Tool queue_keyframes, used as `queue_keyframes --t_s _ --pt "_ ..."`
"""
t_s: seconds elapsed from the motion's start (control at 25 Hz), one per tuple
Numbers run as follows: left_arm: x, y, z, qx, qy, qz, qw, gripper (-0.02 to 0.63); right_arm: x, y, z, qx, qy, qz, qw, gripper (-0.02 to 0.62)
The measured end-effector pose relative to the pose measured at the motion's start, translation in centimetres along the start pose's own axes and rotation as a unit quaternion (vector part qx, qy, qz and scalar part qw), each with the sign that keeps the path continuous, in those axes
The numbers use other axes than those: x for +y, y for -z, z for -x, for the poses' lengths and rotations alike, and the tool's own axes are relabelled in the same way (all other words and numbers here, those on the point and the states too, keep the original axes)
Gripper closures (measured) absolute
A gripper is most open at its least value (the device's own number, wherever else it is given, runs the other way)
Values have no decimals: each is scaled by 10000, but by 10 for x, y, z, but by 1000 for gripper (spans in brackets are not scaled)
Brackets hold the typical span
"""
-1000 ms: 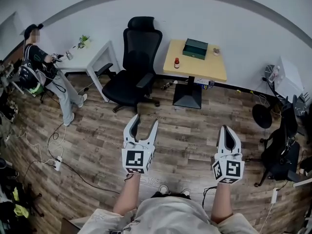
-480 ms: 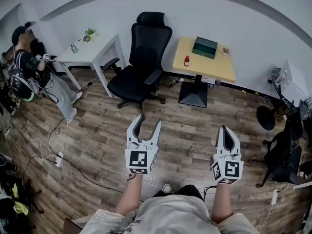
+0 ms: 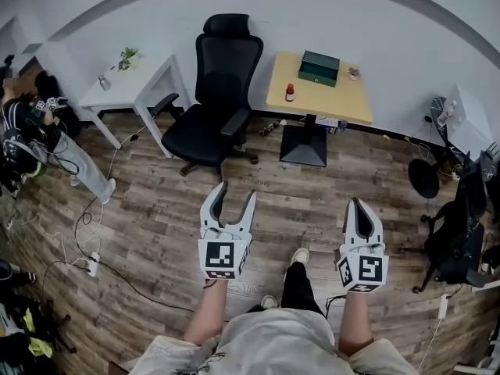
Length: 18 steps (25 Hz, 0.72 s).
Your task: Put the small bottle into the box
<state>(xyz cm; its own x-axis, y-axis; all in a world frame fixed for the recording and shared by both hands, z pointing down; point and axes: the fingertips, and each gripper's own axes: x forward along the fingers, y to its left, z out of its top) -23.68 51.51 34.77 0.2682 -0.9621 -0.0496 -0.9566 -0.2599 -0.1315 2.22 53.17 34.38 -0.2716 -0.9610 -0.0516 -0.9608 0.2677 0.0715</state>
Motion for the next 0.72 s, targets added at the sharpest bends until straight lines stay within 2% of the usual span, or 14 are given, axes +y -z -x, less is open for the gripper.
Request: queue_keyframes --t_s 0.4,0.72 --pt "-9 11 -112 64 186 -73 9998 353 -56 20 -88 25 78 -85 9999 580" --pt "-21 13 -227 199 270 -151 9993 353 -127 32 -176 102 169 -197 9996 580"
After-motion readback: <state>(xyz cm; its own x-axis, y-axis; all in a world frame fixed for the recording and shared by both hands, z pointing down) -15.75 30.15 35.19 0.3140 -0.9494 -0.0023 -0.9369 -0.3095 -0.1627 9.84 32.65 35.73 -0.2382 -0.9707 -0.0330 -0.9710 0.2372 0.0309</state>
